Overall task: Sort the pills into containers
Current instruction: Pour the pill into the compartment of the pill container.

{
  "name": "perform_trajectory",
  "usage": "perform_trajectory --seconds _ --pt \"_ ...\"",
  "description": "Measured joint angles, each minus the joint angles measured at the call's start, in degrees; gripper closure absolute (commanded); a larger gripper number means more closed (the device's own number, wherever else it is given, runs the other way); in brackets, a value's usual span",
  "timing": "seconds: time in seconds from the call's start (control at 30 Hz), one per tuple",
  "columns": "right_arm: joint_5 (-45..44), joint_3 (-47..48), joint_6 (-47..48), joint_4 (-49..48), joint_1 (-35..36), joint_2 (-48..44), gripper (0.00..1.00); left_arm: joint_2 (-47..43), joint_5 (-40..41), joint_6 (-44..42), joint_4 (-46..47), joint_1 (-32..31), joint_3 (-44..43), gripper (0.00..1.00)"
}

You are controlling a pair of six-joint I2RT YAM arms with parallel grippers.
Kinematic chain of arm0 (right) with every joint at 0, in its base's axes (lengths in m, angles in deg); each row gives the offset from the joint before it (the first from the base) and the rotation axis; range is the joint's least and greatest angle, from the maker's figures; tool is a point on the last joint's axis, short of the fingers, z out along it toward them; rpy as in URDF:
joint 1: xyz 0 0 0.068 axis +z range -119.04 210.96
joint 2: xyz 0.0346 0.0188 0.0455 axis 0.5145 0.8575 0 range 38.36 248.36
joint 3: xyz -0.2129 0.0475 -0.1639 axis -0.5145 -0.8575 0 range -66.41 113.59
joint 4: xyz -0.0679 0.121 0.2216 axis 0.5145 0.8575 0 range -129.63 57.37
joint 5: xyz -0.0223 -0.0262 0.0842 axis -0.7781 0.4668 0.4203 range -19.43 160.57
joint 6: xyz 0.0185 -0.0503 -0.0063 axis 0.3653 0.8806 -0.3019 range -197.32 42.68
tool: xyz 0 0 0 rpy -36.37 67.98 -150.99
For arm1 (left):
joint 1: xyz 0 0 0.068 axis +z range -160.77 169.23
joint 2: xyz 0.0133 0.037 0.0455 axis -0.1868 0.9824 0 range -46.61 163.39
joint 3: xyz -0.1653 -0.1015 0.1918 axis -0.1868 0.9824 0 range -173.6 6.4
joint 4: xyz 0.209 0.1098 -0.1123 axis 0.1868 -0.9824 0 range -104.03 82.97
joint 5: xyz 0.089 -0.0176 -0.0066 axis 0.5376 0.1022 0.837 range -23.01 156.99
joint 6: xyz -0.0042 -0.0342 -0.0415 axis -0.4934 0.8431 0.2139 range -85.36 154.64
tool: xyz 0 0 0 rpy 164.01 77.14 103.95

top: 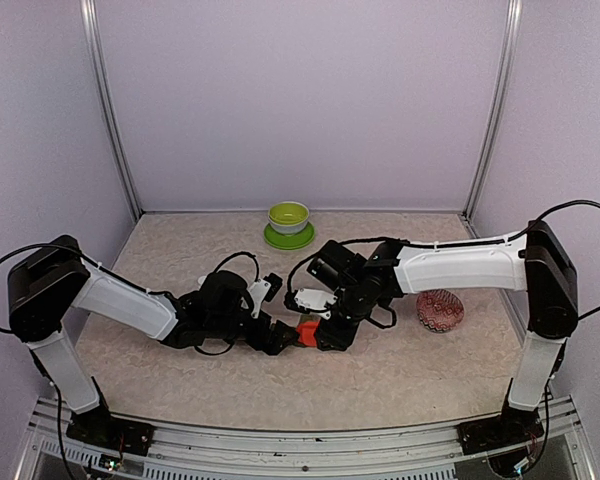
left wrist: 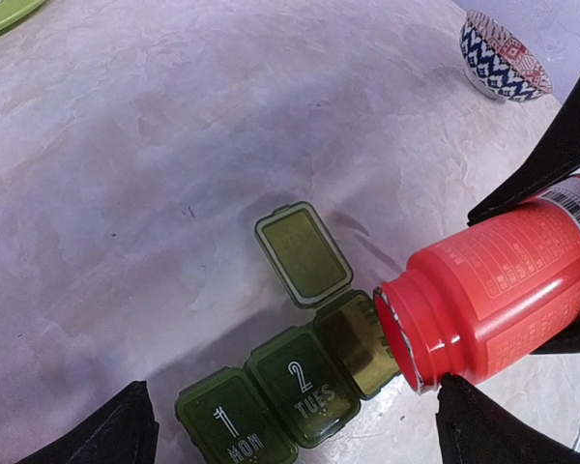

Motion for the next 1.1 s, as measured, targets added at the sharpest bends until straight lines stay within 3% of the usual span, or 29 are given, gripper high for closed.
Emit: perform_trajectory --seconds 1.1 --pt "0.09 1.46 0.59 1.51 0.02 1.18 0.94 0.33 0.02 -0.02 -0.57 0.00 -0.20 0.02"
